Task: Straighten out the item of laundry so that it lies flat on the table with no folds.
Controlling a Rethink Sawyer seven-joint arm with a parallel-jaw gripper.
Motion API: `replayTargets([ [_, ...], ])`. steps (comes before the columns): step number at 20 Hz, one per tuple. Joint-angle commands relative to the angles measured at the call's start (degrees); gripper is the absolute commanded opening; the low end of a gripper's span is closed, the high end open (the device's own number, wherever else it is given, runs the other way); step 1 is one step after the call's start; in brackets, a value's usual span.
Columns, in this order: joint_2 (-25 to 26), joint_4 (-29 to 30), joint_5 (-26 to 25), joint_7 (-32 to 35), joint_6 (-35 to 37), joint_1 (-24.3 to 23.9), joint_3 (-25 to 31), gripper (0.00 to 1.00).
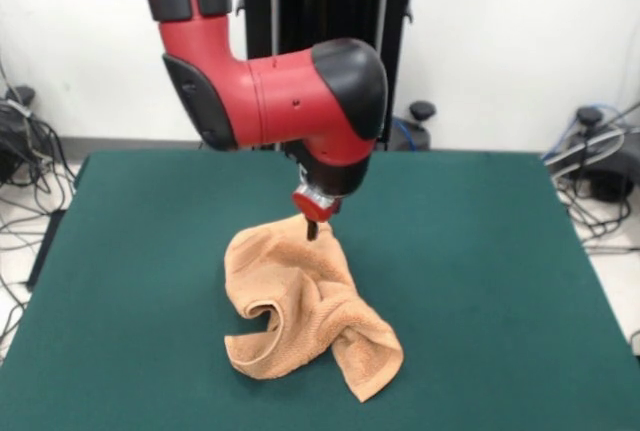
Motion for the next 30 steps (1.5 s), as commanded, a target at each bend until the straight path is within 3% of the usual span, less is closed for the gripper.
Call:
replayTargets([
  [1,3.0,-7.01,-3.21,-9.17,2.84,-0.3,3.77,1.0],
  [14,3.34,-8.58,-2.99,-9.38,3.66,-0.02,3.75,1.0],
  [21,-6.48,-4.47,2.29,-8.08,14.28,2.28,4.37,1.0],
  [30,-9.64,-4.64,3.27,-8.2,18.81,1.77,6.1,1.0],
])
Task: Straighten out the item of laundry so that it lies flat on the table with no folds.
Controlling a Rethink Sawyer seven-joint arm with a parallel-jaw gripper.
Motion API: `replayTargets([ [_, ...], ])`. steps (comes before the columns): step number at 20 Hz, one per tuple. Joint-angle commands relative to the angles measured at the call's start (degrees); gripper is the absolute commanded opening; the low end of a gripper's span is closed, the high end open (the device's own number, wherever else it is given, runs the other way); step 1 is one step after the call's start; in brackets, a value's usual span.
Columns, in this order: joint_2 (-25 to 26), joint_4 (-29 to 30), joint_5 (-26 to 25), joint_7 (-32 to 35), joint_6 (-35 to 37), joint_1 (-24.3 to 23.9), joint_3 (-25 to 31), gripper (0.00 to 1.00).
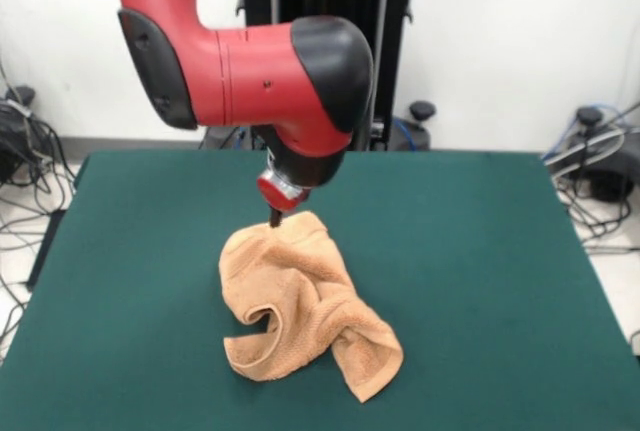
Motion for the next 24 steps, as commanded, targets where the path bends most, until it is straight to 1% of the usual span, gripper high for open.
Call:
replayTargets([
  [1,-3.18,-1.31,1.53,-8.24,5.5,1.5,5.89,1.0],
  [4,-2.31,-1.64,0.84,-8.21,4.27,0.77,6.01,1.0],
  [11,1.58,0.3,-2.51,-5.0,-4.12,-0.08,5.34,1.0],
  [15,2.62,-0.39,-3.12,-4.56,-4.98,0.33,4.99,1.0],
  [20,4.97,-0.72,-4.69,-5.14,-8.65,-0.36,4.46,1.0],
  [24,5.13,-0.83,-4.69,-5.39,-9.01,-0.02,4.11,1.0],
])
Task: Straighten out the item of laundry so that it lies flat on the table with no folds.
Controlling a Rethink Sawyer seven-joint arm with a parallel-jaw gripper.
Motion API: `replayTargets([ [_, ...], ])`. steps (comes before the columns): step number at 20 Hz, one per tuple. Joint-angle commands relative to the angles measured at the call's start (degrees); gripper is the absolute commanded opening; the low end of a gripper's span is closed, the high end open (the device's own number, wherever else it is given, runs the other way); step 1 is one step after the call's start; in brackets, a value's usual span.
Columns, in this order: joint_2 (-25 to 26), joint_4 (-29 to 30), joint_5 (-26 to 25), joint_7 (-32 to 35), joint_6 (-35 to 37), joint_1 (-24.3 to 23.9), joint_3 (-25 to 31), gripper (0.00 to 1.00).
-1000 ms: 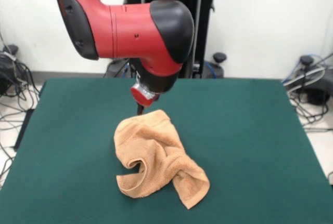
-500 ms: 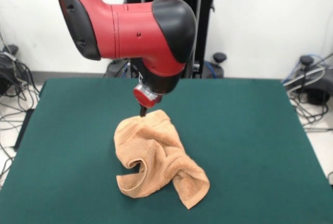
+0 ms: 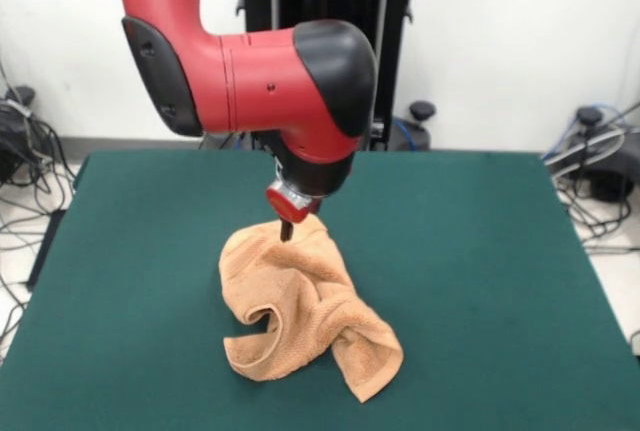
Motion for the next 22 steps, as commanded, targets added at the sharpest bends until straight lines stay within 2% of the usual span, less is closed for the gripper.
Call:
replayTargets([
  [1,3.17,-0.76,-4.38,-5.67,-4.05,0.48,2.97,1.0],
  [6,2.19,-1.99,-2.81,-6.95,-0.88,0.75,3.5,1.0],
  [11,2.95,-2.37,-3.55,-6.97,-2.07,0.89,3.44,1.0],
  [15,1.38,-0.93,-3.36,-8.66,-1.59,-0.64,3.7,1.0],
  [22,3.63,-5.77,-3.37,-11.19,0.61,-1.5,3.97,1.0],
])
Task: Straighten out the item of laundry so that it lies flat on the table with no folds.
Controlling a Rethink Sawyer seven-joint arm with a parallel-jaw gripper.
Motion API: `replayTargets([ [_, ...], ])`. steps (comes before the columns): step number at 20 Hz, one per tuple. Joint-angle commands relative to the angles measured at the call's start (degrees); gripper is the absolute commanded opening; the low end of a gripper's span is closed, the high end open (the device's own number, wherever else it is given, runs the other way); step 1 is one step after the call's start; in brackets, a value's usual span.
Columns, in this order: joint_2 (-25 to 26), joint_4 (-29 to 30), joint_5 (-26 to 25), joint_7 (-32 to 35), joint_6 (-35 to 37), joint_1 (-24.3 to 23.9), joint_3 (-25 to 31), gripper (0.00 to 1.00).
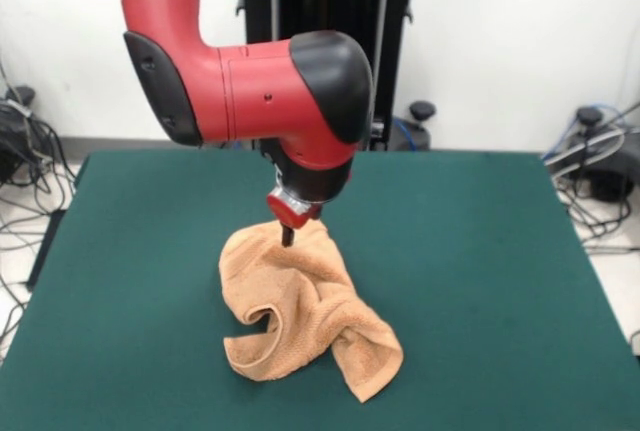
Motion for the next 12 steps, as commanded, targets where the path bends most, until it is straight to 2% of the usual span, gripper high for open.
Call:
replayTargets([
  [1,2.43,-5.98,-3.18,-11.55,2.17,-0.99,4.02,1.0],
  [8,4.49,-8.64,-3.35,-11.42,1.92,-0.28,4.13,1.0],
  [12,4.53,-6.33,-4.12,-10.06,-0.63,-0.33,3.44,1.0],
])
